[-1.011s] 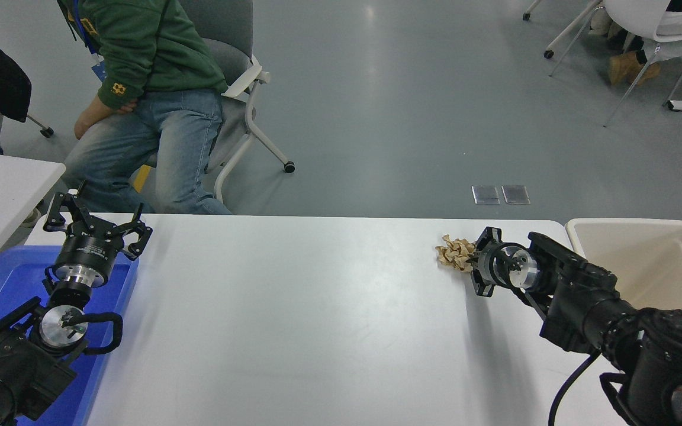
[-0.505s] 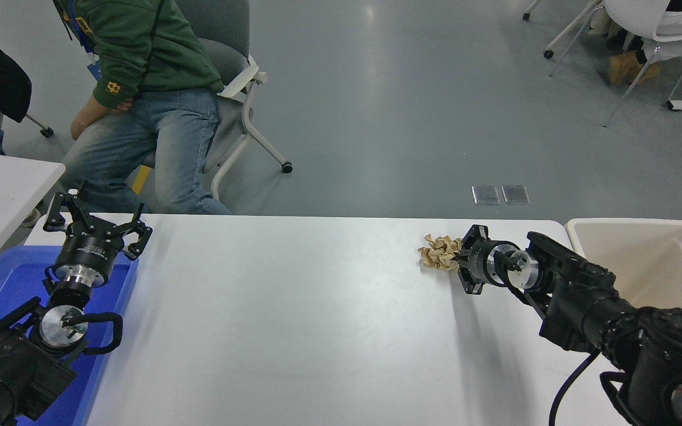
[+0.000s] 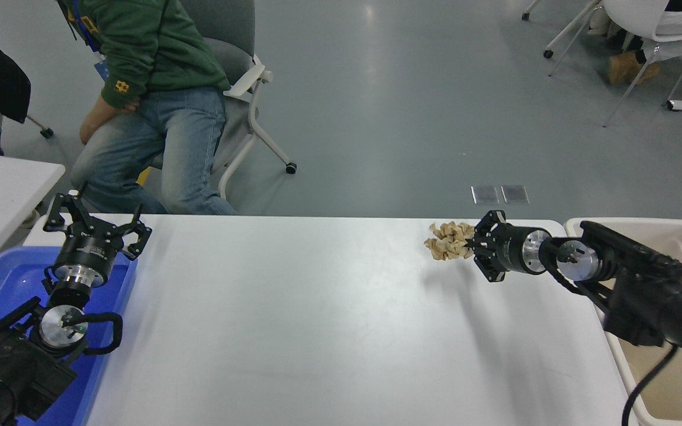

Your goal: Clean the table surface

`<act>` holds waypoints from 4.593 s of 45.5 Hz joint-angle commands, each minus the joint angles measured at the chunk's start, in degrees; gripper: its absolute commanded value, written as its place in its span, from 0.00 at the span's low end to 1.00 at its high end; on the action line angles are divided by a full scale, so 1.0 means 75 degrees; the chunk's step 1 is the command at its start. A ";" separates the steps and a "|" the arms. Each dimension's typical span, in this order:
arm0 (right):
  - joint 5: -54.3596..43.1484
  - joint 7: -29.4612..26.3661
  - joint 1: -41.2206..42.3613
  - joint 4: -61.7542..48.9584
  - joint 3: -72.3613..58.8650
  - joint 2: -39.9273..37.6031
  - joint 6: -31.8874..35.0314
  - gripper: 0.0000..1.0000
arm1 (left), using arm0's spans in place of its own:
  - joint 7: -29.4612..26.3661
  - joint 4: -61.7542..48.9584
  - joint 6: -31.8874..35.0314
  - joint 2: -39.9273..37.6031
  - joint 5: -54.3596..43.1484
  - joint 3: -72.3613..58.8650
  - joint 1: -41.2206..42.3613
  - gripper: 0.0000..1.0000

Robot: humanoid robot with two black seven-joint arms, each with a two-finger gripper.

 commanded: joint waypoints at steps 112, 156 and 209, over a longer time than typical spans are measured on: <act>-0.2505 0.3389 -0.1999 -0.5436 -0.1402 -0.0304 0.1130 0.00 | 0.0000 -0.0009 0.0000 0.0000 0.0000 0.0000 0.0000 1.00; -0.2494 0.3553 -0.2011 -0.5671 -0.4099 0.1056 -0.2937 0.00 | 0.0000 0.0003 0.0000 0.0000 0.0000 0.0000 0.0000 1.00; -0.2341 0.3518 -0.2128 -0.5707 -0.3946 0.0986 -0.3476 0.73 | 0.0000 0.0003 0.0000 0.0000 0.0000 0.0000 0.0000 1.00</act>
